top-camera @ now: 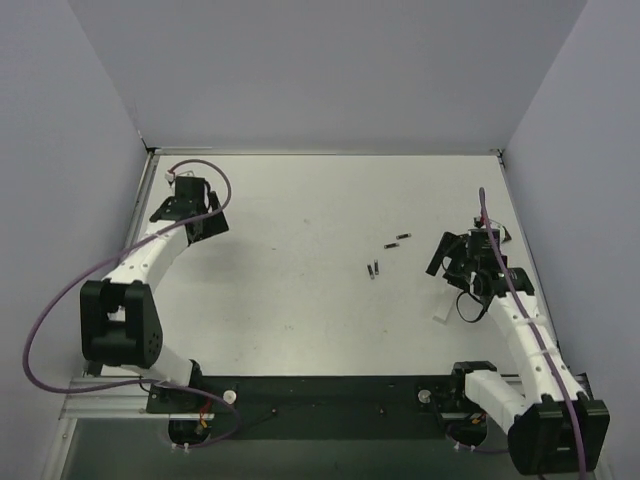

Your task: Load the batteries into the remote control

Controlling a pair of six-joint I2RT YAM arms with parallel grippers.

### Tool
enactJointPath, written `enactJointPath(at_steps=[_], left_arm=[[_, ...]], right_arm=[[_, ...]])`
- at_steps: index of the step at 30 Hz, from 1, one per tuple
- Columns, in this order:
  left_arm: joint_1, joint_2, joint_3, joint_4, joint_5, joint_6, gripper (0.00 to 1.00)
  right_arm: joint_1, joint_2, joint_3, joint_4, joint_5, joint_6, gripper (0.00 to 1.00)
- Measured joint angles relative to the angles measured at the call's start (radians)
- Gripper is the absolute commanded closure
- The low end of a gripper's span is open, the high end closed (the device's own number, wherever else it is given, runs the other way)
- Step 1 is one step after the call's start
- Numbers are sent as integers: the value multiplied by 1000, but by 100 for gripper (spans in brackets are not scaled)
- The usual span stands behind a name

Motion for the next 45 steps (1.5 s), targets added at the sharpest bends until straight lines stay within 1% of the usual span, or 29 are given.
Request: enactJointPath(at_steps=[4, 7, 10, 13, 17, 18, 20, 22, 24, 27, 28, 29, 30, 31, 32, 34, 35, 37, 40, 45], left_arm=[[88, 207, 150, 14, 7, 0, 3], [146, 357, 273, 28, 19, 17, 2], [179, 481, 379, 27, 28, 36, 3], [193, 595, 473, 24, 52, 54, 3], [194, 721, 586, -10, 95, 79, 4], [193, 749, 616, -21, 104, 85, 7], [192, 775, 657, -41, 113, 99, 9], [192, 794, 695, -63, 116, 109, 16], [192, 811, 721, -86, 116, 120, 20], [193, 827, 750, -115, 118, 132, 33], [193, 832, 764, -127, 118, 135, 40], [193, 838, 774, -137, 121, 139, 44], [193, 842, 782, -146, 124, 143, 46], [193, 844, 786, -153, 128, 146, 46], [193, 845, 787, -158, 135, 149, 53], [192, 844, 784, -161, 143, 154, 60], [191, 838, 775, -156, 147, 153, 66], [190, 815, 734, -136, 161, 149, 69], [185, 748, 629, -94, 203, 118, 69], [144, 571, 351, 17, 348, -4, 71]], right_arm=[[51, -197, -7, 19, -18, -12, 11], [58, -333, -36, 34, -46, -18, 11], [61, -444, -74, 44, -73, -29, 11], [61, -506, -88, 41, -94, -41, 11], [64, -526, -90, 40, -120, -53, 12], [66, -526, -93, 40, -127, -56, 12], [68, -526, -95, 37, -134, -59, 12], [68, -531, -99, 34, -137, -63, 12], [68, -537, -104, 32, -137, -65, 13], [68, -539, -105, 32, -140, -66, 13], [68, -539, -105, 32, -144, -66, 13], [68, -539, -105, 32, -147, -66, 13], [68, -539, -106, 32, -152, -66, 13], [68, -539, -106, 33, -156, -66, 14], [68, -539, -106, 33, -163, -66, 14], [68, -539, -110, 41, -183, -65, 14], [68, -538, -112, 43, -188, -65, 14], [68, -538, -127, 62, -217, -60, 14], [74, -536, -160, 100, -269, -37, 14], [104, -480, -225, 226, -391, 50, 14]])
